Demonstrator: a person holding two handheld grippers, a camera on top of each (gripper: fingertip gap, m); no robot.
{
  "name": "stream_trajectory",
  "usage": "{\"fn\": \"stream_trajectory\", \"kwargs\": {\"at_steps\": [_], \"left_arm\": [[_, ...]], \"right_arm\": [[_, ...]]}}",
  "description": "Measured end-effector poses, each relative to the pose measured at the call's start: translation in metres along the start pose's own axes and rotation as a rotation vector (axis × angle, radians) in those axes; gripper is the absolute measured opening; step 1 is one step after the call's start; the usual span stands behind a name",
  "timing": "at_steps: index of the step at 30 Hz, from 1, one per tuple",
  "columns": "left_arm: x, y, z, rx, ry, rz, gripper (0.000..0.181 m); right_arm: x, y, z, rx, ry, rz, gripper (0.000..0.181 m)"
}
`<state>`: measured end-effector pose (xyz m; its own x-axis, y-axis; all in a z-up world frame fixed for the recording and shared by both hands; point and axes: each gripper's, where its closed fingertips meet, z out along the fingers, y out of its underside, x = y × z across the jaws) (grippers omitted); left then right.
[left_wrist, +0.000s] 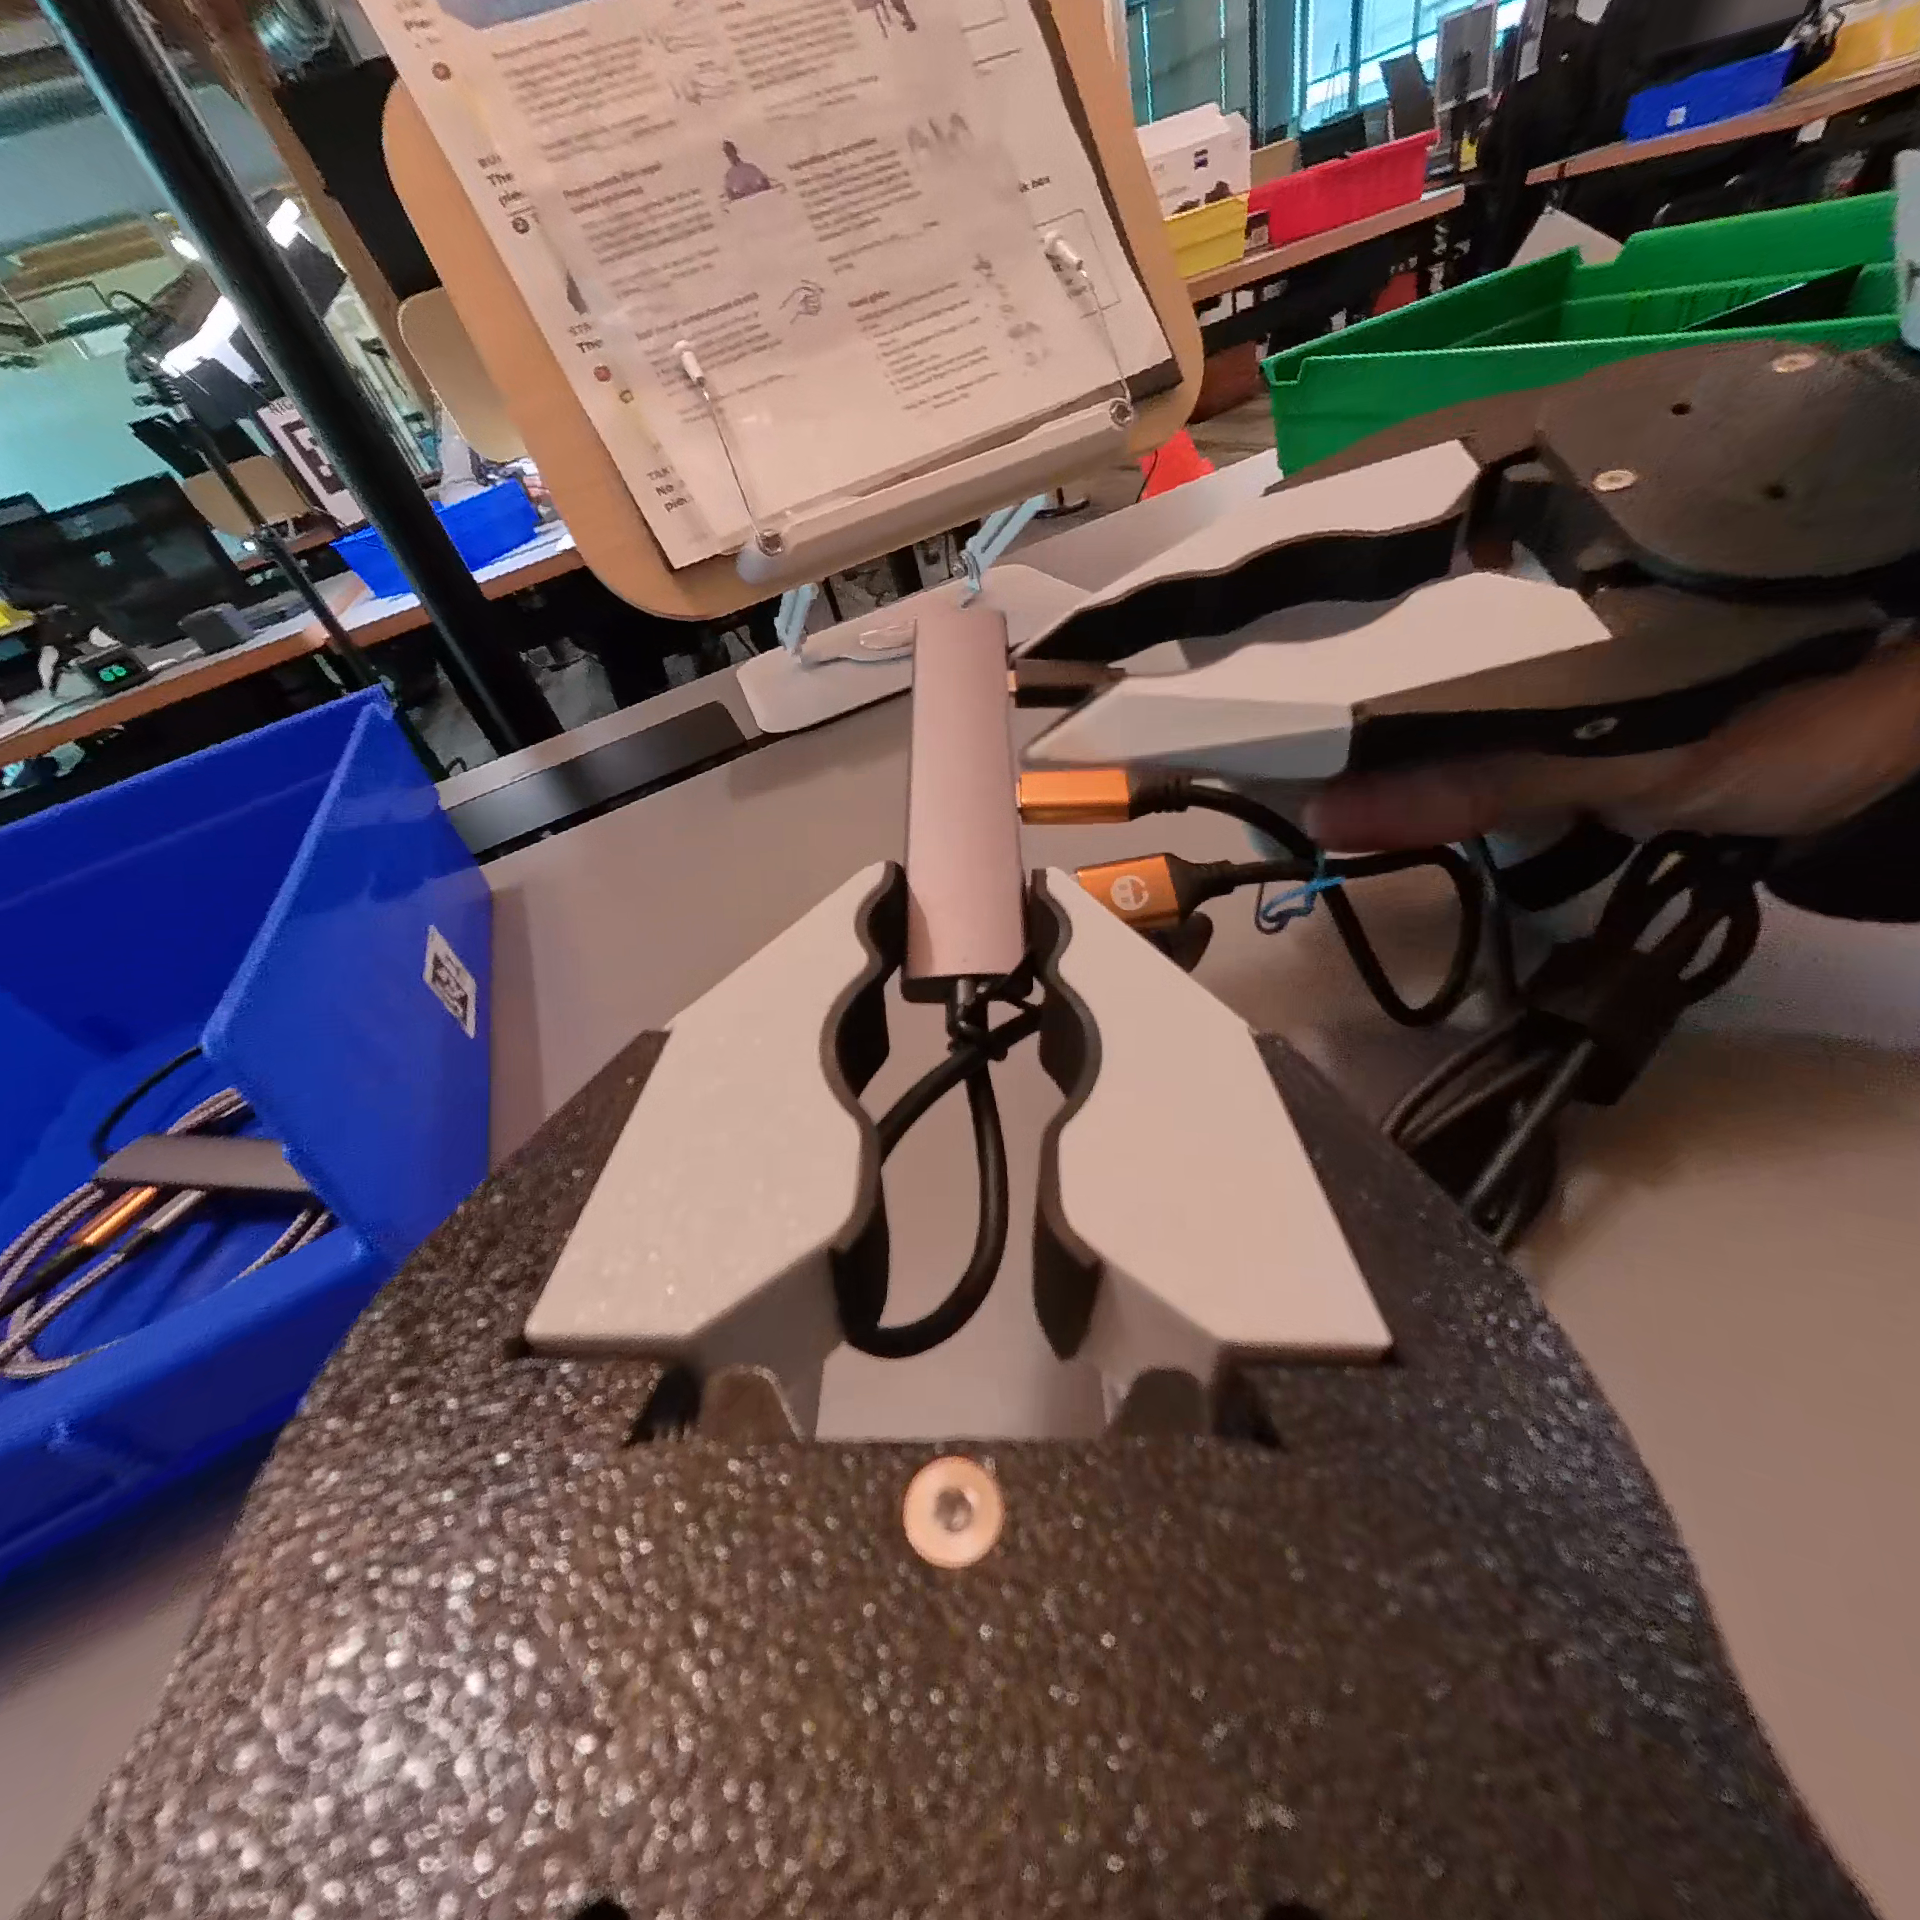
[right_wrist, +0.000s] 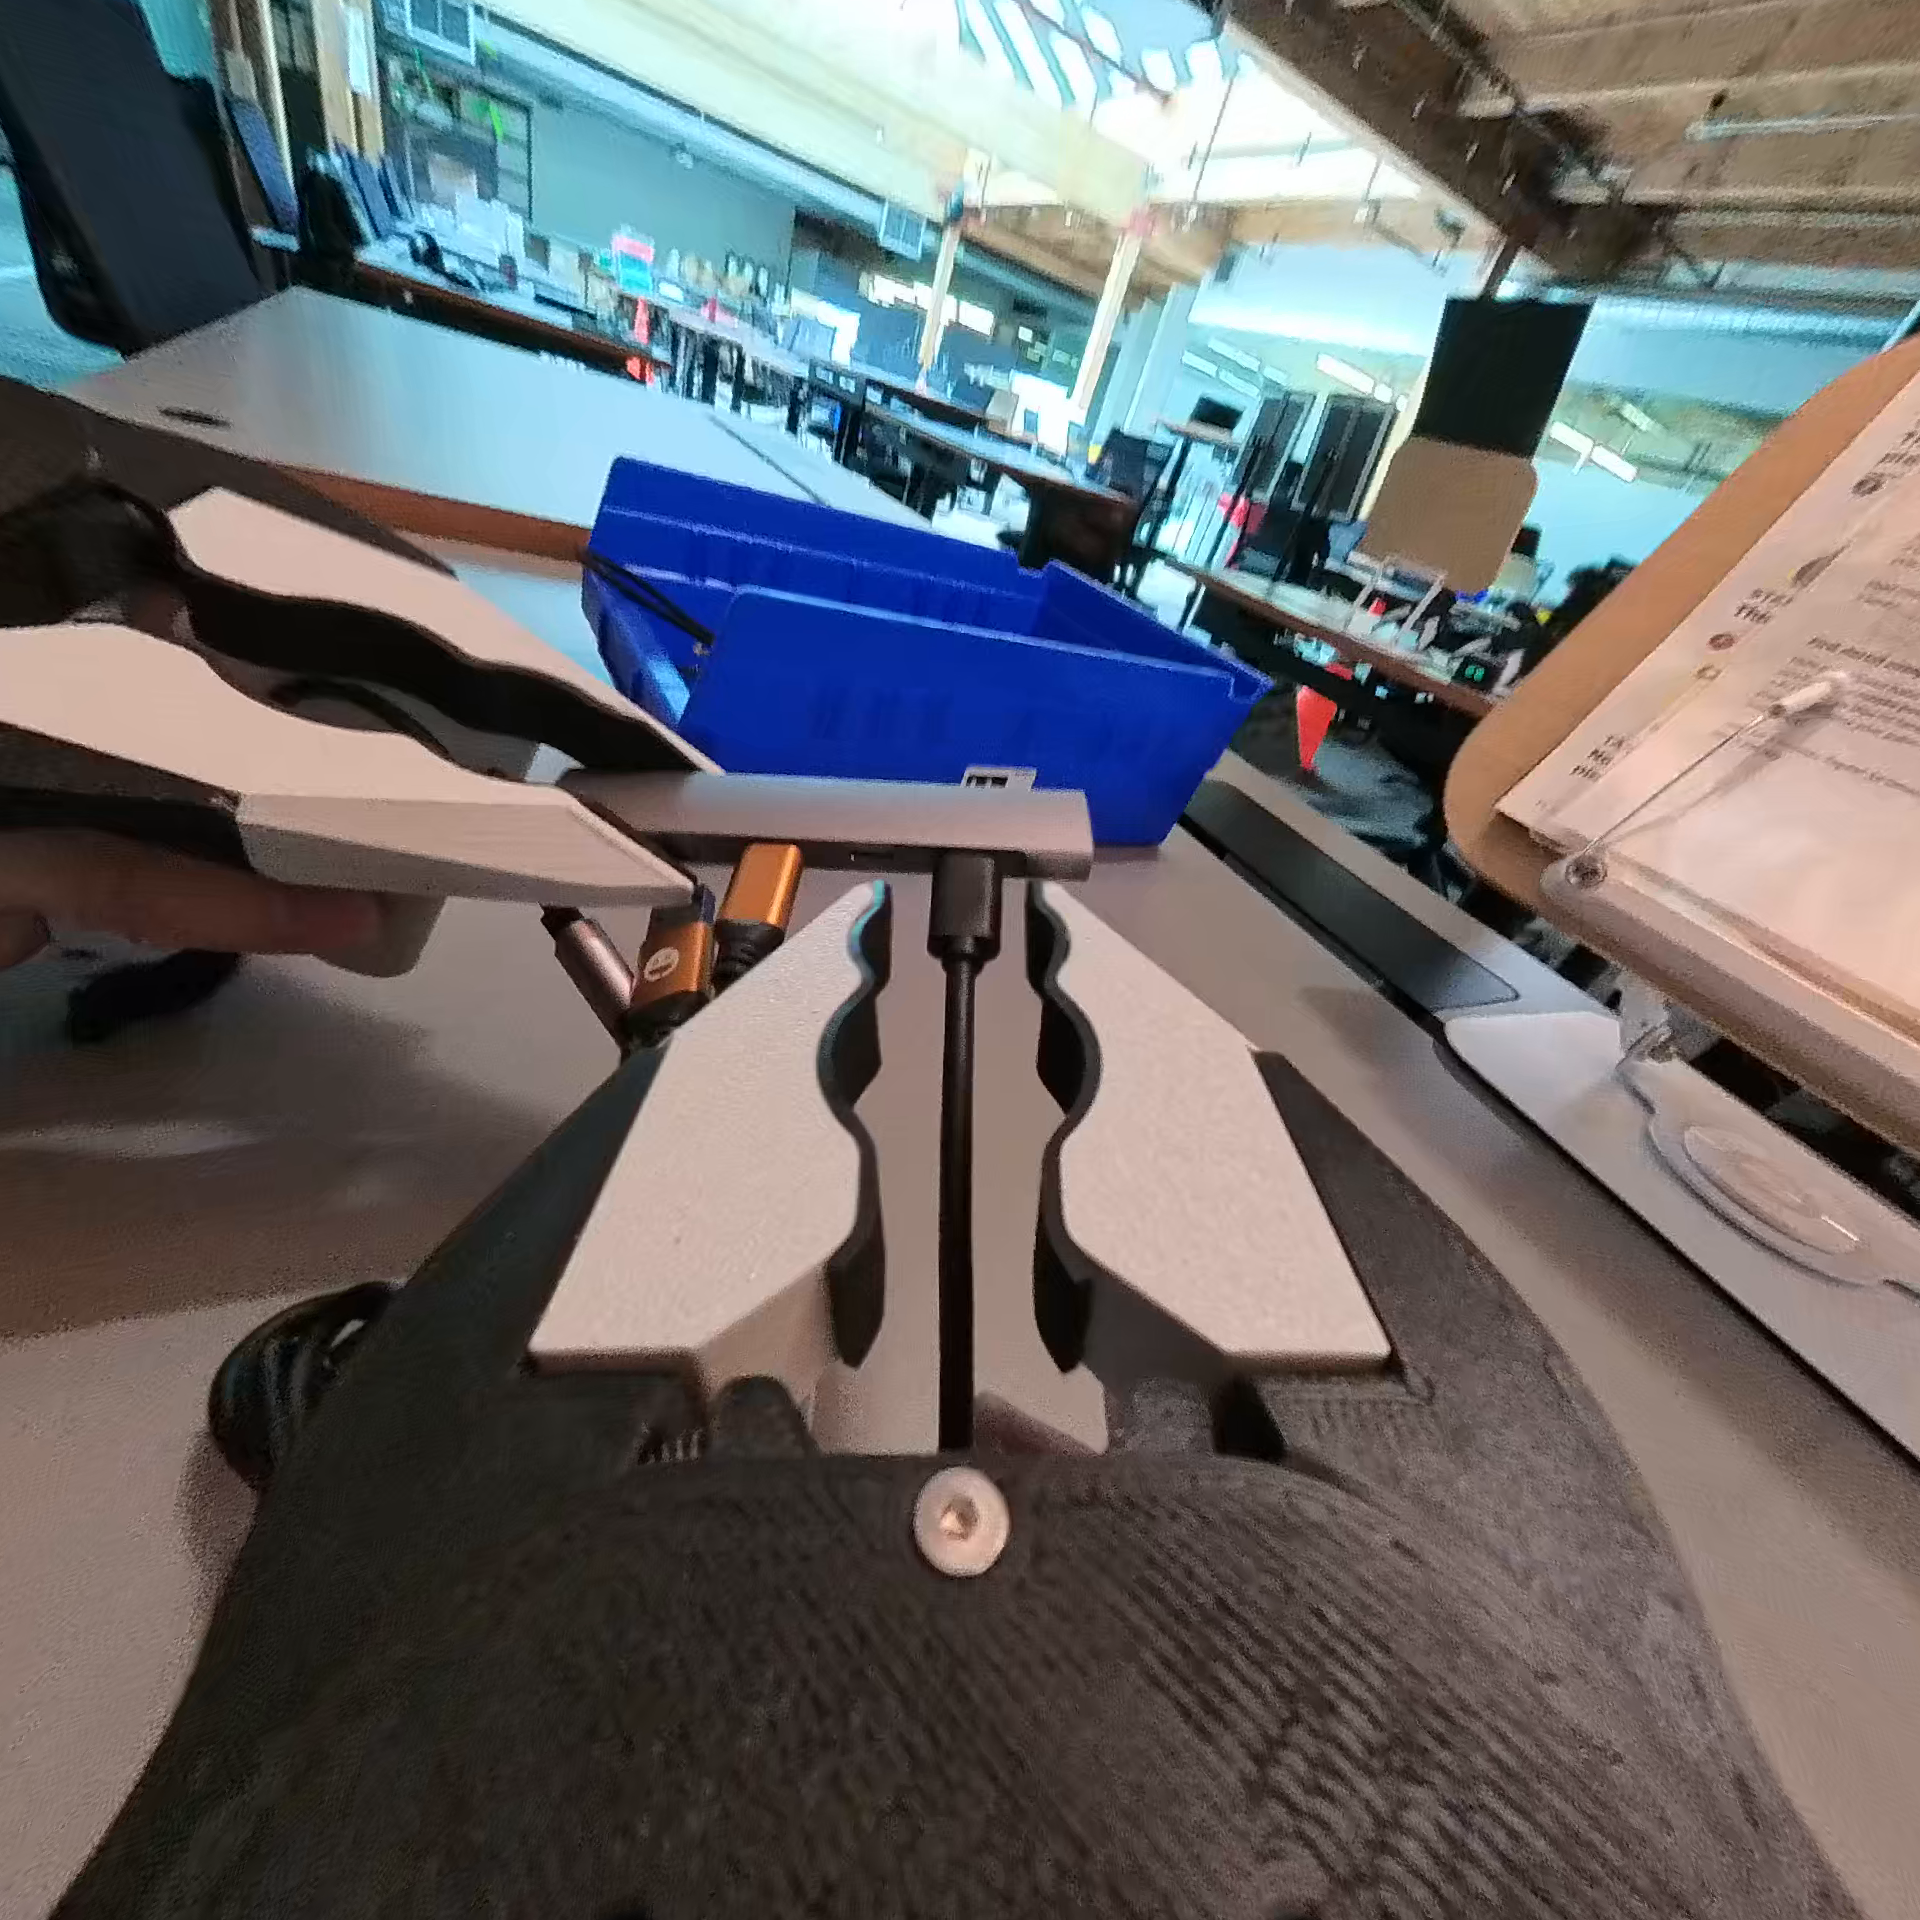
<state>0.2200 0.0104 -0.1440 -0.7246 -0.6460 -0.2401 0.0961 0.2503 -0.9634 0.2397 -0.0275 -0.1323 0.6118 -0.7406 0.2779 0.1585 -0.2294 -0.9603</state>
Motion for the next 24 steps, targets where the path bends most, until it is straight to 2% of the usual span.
{"fn": "stream_trajectory", "kwargs": {"at_steps": [3,12,24], "left_arm": [[0.004,0.001,0.002,-0.016,0.034,-0.074,0.021],[0.002,-0.001,0.001,-0.003,0.051,-0.128,0.021],[-0.001,-0.007,-0.003,0.052,0.090,-0.213,0.021]], "right_arm": [[0.003,-0.006,-0.005,0.048,0.025,-0.010,0.011],[0.002,-0.002,-0.002,0.016,0.048,-0.049,0.011],[0.002,0.001,0.001,-0.033,0.078,0.045,0.011]]}}
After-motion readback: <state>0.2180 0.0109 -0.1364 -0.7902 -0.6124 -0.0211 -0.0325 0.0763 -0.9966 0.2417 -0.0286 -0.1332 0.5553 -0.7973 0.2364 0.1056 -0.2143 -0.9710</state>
